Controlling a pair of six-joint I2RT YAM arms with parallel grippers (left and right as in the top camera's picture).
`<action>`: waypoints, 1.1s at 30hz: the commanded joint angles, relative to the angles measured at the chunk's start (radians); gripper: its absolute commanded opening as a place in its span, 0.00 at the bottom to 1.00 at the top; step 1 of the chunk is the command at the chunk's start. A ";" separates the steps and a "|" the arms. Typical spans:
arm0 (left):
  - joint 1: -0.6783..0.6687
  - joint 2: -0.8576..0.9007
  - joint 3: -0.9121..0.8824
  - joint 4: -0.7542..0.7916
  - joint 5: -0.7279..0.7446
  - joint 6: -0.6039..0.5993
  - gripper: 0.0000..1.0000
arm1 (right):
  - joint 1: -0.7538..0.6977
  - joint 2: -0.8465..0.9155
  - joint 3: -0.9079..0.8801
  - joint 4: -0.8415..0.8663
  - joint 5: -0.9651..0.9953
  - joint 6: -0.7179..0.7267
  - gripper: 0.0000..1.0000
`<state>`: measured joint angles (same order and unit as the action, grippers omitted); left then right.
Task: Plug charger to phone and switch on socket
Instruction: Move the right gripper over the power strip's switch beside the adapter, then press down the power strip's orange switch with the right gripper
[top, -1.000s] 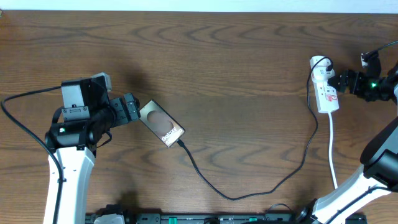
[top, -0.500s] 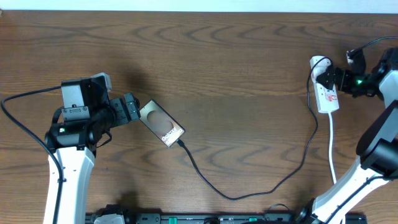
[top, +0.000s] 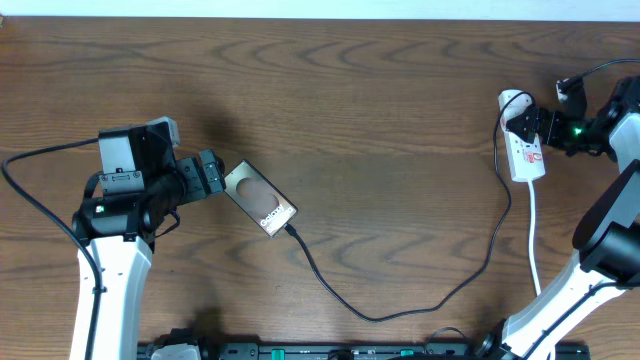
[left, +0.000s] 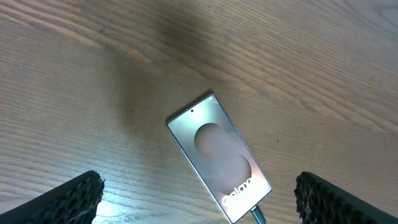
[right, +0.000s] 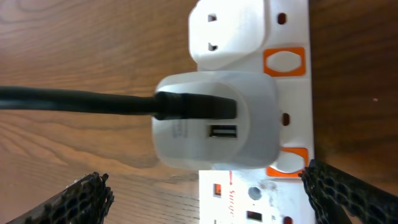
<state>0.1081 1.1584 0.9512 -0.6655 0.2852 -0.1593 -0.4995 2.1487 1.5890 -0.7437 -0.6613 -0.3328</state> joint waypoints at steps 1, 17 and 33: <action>-0.003 -0.003 0.003 0.000 -0.006 0.010 0.99 | 0.004 0.016 0.019 0.001 -0.053 0.015 0.99; -0.003 -0.003 0.003 0.000 -0.006 0.009 0.99 | 0.042 0.057 0.019 0.003 -0.056 0.034 0.99; -0.003 -0.003 0.003 0.000 -0.006 0.010 0.99 | 0.076 0.057 0.011 -0.028 -0.056 0.068 0.99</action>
<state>0.1081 1.1584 0.9512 -0.6655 0.2855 -0.1593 -0.4587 2.1731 1.6112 -0.7376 -0.6613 -0.2951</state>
